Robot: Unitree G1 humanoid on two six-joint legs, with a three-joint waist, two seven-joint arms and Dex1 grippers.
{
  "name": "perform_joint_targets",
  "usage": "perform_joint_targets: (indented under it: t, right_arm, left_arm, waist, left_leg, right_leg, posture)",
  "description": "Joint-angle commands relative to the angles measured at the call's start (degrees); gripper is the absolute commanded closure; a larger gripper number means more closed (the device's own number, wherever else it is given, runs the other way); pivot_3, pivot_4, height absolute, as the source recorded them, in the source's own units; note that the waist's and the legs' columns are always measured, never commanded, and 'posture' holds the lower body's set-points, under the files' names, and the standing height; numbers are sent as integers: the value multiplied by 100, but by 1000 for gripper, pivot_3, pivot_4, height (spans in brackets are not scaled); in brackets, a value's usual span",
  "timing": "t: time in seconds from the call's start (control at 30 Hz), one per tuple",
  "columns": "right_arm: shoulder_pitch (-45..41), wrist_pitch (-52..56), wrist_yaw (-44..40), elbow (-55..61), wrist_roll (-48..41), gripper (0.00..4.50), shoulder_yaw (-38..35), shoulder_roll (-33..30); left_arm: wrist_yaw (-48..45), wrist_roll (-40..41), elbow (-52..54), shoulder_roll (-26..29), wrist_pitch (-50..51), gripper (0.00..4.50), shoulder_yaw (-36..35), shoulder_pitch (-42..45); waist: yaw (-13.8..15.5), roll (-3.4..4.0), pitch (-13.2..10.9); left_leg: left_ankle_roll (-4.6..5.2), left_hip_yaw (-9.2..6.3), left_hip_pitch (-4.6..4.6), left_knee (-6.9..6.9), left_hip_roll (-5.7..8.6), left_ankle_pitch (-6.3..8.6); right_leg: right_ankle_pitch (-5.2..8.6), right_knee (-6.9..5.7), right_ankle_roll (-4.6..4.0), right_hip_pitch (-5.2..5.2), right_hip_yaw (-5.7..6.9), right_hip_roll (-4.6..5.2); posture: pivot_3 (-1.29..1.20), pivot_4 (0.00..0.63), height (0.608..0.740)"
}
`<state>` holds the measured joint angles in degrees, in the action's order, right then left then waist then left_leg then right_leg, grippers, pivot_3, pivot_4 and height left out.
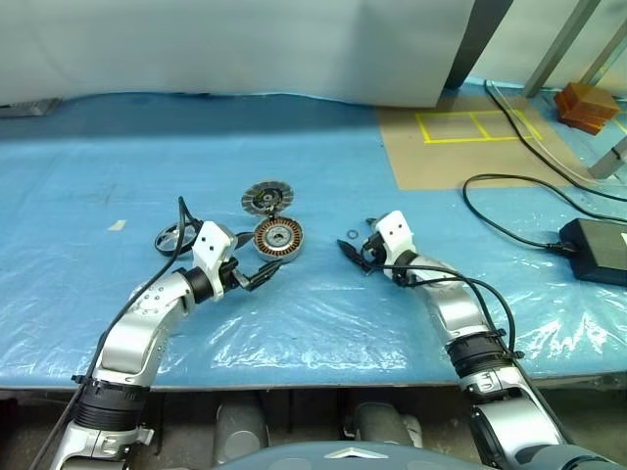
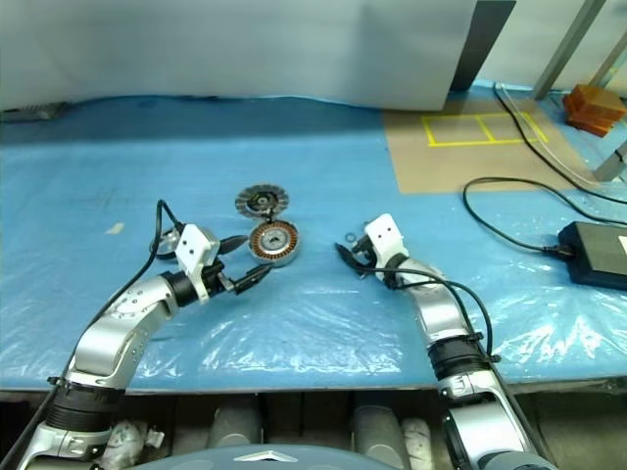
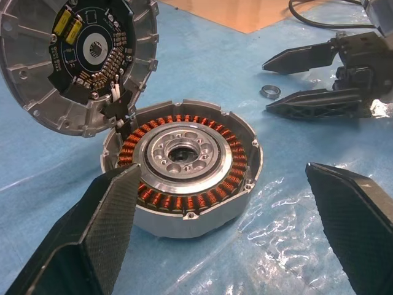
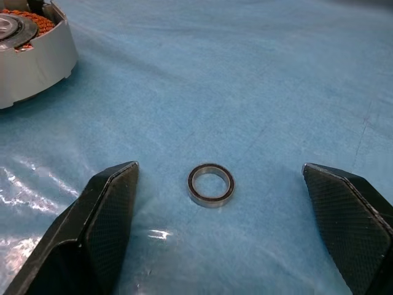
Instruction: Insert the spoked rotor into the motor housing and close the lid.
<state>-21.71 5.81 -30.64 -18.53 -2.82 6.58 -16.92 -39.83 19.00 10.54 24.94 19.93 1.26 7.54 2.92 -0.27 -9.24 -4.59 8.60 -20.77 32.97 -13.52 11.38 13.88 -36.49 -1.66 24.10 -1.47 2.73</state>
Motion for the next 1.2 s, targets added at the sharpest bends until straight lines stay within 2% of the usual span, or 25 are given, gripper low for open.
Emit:
perform_joint_targets:
  t: [0.03, 0.23, 0.33, 0.67, 0.9, 1.0, 1.1, 1.2]
  right_arm:
    - [292, 197, -142, -68, 20, 29, 23, -118]
    - [216, 32, -66, -344, 115, 29, 34, -85]
    - [125, -70, -70, -516, 139, 602, 77, -45]
    - [-8, -81, -87, -856, 107, 3933, 84, 16]
    - [93, -14, -303, -505, 84, 3943, 194, -16]
    - [-127, 371, -559, 442, -394, 3943, 24, 43]
    - [-393, 806, -800, 955, -697, 3943, -45, 55]
    - [-698, 1357, -1232, 1566, -969, 3943, 154, 3]
  left_arm:
    - [2, 39, 226, 47, -38, 0, -74, 20]
    - [-5, 23, 193, 31, -53, 0, -37, 59]
    - [-30, 23, 196, 30, -45, 0, -7, 85]
    - [-73, 11, 170, 88, -64, 0, -8, 81]
    - [-111, 119, 184, 119, -84, 0, -121, 73]
    - [-497, 854, 560, 255, 31, 0, -606, -36]
    - [-775, 1308, 851, 531, 338, 0, -828, -198]
    - [-1178, 1352, 982, 1003, 474, 0, -807, -545]
  waist:
    - [0, -1, 0]
    - [-2, -6, 4]
    - [-16, -11, 7]
    - [-39, -40, 25]
    - [-34, -42, 26]
    - [-47, -40, 24]
    - [-60, -39, 23]
    - [-73, -35, 21]
  left_leg:
    - [0, 0, 0, 0, 0, 0]
    - [1, 1, 3, 0, 0, 0]
    - [1, 1, 10, 0, 0, 0]
    - [2, 4, 30, 0, 0, 1]
    - [2, 4, 29, -8, 0, 1]
    - [2, 7, 20, -29, -3, 1]
    - [-1, 6, -10, -57, -8, 0]
    - [-7, 3, -12, -78, -9, 3]
  right_leg:
    - [1, 0, 0, 0, 0, 0]
    - [12, 7, -19, -2, 0, 1]
    - [13, 7, -21, -7, -1, 0]
    - [14, 7, -22, -19, -5, 1]
    - [14, 18, -21, -20, -4, 1]
    - [13, 44, -20, -14, -3, -5]
    - [-6, 76, 5, 9, -2, -21]
    - [-10, 82, 11, 12, -4, -33]
  posture:
    - [0, 150, 740]
    - [0, 150, 740]
    - [0, 150, 740]
    - [0, 150, 740]
    - [0, 150, 740]
    - [0, 150, 740]
    - [0, 150, 740]
    - [0, 150, 740]
